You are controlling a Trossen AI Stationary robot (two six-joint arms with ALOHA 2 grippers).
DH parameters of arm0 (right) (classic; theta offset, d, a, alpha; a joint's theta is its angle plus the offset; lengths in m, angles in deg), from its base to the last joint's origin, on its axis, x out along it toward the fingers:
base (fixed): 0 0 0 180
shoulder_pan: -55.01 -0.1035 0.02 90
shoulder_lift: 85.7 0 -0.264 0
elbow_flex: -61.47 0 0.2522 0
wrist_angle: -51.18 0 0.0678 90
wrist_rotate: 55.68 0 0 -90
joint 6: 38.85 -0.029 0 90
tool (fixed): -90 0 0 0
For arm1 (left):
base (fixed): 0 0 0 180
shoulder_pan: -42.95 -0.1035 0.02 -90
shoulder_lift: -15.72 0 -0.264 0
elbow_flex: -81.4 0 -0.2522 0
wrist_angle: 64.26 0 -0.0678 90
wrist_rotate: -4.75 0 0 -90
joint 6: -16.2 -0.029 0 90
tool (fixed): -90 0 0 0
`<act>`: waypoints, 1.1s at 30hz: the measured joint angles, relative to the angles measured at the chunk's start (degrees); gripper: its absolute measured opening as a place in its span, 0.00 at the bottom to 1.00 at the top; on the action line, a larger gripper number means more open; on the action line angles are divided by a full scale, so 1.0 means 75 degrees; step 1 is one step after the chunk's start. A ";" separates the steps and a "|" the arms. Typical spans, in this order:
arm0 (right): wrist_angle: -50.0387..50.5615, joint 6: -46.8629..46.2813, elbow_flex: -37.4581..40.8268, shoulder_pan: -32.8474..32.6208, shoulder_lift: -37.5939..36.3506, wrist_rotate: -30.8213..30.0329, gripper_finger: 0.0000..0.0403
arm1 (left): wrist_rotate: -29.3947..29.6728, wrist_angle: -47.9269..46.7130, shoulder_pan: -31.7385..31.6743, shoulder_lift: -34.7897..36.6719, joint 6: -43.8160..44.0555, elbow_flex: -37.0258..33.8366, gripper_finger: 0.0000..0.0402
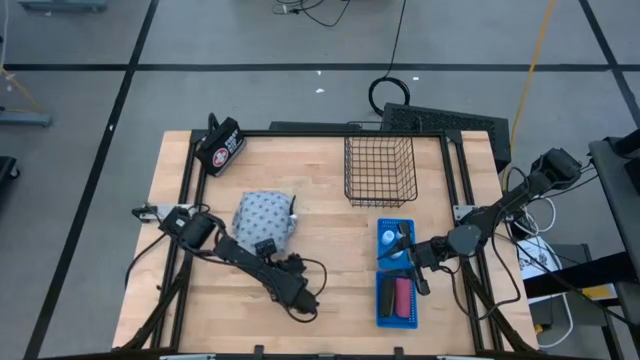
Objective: Pick & Place Medicine items
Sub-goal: Put the blue patient gown into the wire basket
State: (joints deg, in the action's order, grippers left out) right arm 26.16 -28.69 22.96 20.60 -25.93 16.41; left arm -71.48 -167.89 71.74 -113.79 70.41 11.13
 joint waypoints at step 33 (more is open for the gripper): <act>0.0115 -0.0064 0.0000 0.0087 0.0003 0.0004 0.38 | 0.1338 0.1831 -0.0247 0.0189 -0.1270 -0.1807 0.80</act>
State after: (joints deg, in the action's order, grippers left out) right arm 27.03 -29.17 22.96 21.25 -25.91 16.43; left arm -61.44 -154.16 69.88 -112.37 60.88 -2.42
